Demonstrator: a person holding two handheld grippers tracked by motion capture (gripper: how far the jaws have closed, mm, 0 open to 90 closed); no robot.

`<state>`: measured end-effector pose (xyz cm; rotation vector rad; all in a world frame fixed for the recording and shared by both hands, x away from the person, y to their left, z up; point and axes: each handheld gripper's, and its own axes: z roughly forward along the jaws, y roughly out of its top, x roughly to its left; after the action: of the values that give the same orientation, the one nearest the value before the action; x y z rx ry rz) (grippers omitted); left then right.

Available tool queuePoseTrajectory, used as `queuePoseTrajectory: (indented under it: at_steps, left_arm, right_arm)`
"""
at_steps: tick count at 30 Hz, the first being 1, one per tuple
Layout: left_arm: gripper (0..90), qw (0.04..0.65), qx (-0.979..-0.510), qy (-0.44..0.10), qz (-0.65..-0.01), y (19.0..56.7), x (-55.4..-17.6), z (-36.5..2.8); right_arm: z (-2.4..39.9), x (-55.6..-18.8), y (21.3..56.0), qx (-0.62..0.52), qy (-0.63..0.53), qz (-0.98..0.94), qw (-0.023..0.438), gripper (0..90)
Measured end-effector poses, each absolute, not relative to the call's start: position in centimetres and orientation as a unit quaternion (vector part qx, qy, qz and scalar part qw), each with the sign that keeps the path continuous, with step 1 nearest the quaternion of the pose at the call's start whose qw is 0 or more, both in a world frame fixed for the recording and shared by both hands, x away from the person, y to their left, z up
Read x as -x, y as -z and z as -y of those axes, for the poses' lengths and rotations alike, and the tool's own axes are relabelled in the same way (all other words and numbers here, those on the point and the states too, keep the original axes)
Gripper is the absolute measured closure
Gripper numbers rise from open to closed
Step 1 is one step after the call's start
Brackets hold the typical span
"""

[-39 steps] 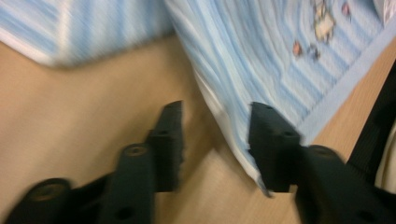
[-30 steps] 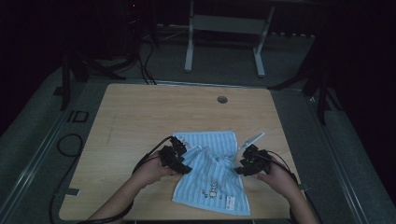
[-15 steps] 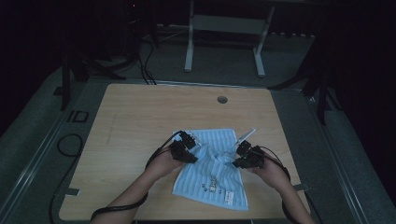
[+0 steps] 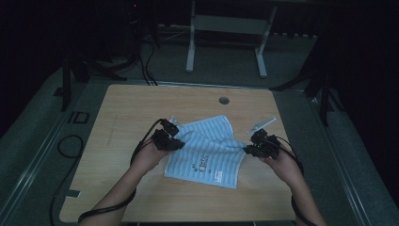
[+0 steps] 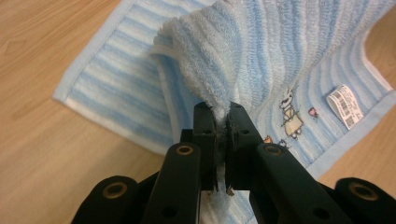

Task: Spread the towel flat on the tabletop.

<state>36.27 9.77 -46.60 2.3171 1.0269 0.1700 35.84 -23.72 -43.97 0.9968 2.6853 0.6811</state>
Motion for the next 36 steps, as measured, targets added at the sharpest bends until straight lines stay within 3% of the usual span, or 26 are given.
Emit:
queuePoseTrajectory:
  at_steps: [7,16,19,22,23,24,28,31,36]
  left_arm:
    - [82.7,0.293,-0.883,-0.026,-0.367,49.1,-31.8,-10.5]
    - [81.2,0.281,-0.89,0.013,-0.358,51.6,-28.1,-10.8]
    - [78.3,0.275,-0.895,0.043,-0.349,52.1,-26.8,-11.0]
    - [69.8,0.271,-0.898,0.044,-0.344,51.9,-26.4,-11.2]
    - [64.4,0.27,-0.899,0.042,-0.343,51.4,-26.5,-11.7]
    - [59.6,0.27,-0.899,0.042,-0.343,51.4,-26.5,-11.7]
    - [52.8,0.274,-0.89,0.007,-0.365,50.0,-27.6,-12.7]
    - [55.8,0.292,-0.887,-0.003,-0.358,48.7,-29.0,-11.9]
    - [61.9,0.286,-0.898,-0.004,-0.335,48.7,-30.3,-9.7]
  right_arm:
    - [24.3,-31.3,46.6,-0.326,-0.239,-0.912,0.07,87.3]
    - [24.5,-28.5,50.9,-0.33,-0.217,-0.918,0.019,86.9]
    - [24.2,-27.1,51.7,-0.322,-0.202,-0.925,0.001,82.3]
    - [24.2,-26.7,51.4,-0.314,-0.202,-0.928,0.002,76.8]
    - [24.5,-26.5,50.5,-0.312,-0.21,-0.927,0.009,71.3]
    - [24.5,-26.5,50.5,-0.312,-0.21,-0.927,0.009,71.3]
    - [25.3,-28.3,47.1,-0.323,-0.239,-0.914,0.052,66.2]
    - [24.8,-30.0,45.6,-0.318,-0.248,-0.911,0.08,86.3]
    - [22.3,-33.8,46.4,-0.317,-0.24,-0.914,0.075,89.9]
